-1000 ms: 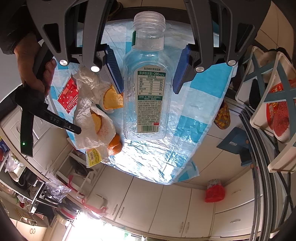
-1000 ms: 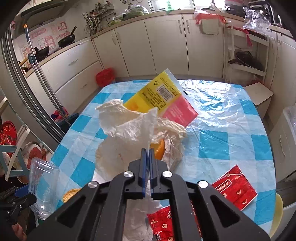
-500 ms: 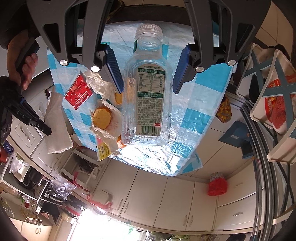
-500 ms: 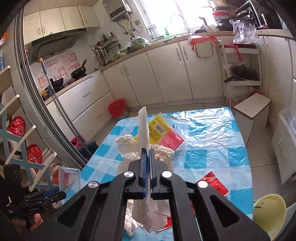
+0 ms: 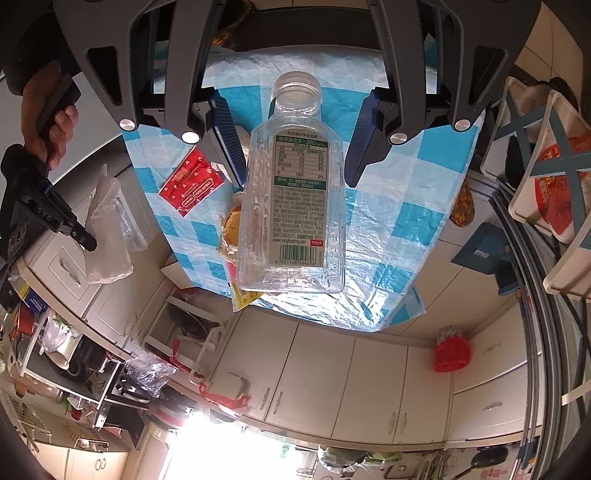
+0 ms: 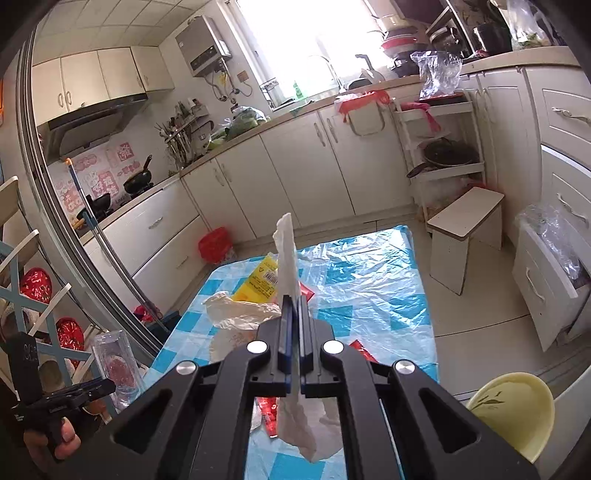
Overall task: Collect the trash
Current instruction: 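Carry the bottle and tissue to the yellow bucket and release both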
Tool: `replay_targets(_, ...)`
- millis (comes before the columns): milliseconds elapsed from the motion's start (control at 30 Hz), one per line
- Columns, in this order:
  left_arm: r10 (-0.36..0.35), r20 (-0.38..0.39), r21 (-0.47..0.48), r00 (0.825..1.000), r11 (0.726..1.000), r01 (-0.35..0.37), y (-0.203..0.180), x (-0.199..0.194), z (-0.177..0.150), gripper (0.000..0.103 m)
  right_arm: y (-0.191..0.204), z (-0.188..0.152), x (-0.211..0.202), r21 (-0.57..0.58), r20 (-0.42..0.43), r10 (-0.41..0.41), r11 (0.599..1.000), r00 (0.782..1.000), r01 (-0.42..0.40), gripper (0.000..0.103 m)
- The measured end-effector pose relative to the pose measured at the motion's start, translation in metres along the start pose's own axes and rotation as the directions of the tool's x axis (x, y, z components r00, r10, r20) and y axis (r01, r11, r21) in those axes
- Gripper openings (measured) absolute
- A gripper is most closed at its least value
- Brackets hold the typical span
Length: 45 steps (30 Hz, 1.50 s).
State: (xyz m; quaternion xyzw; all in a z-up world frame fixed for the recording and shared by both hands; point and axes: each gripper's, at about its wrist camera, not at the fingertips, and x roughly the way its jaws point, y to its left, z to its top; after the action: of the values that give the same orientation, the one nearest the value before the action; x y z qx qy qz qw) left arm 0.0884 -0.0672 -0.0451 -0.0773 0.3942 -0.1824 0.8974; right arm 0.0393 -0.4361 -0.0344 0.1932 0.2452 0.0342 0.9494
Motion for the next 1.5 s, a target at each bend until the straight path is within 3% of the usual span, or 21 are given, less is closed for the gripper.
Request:
replay_targets(733, -0.042, 0.002, 0.061, 0.999, 0.997, 0.042, -0.041, -0.009, -0.004, 0.052, -0.049, -0.002, -0.045, 0.079, 0.054, -0.079, 0.994, 0.995, 0.075, 0.003)
replay_targets(1033, -0.109, -0.019, 0.092, 0.994, 0.990, 0.111, -0.071, -0.001, -0.006, 0.052, -0.077, -0.007, -0.060, 0.127, 0.052, -0.159, 0.980, 0.986, 0.151, 0.003)
replay_targets(1300, -0.185, -0.084, 0.159, 0.979, 0.968, 0.196, -0.127, 0.027, -0.017, 0.052, -0.124, -0.023, -0.063, 0.197, -0.031, -0.286, 0.938, 0.958, 0.286, 0.003)
replay_targets(1500, -0.236, -0.134, 0.205, 0.962, 0.944, 0.260, -0.177, 0.048, -0.026, 0.052, -0.181, -0.055, -0.041, 0.276, -0.211, -0.376, 0.863, 0.903, 0.423, 0.003)
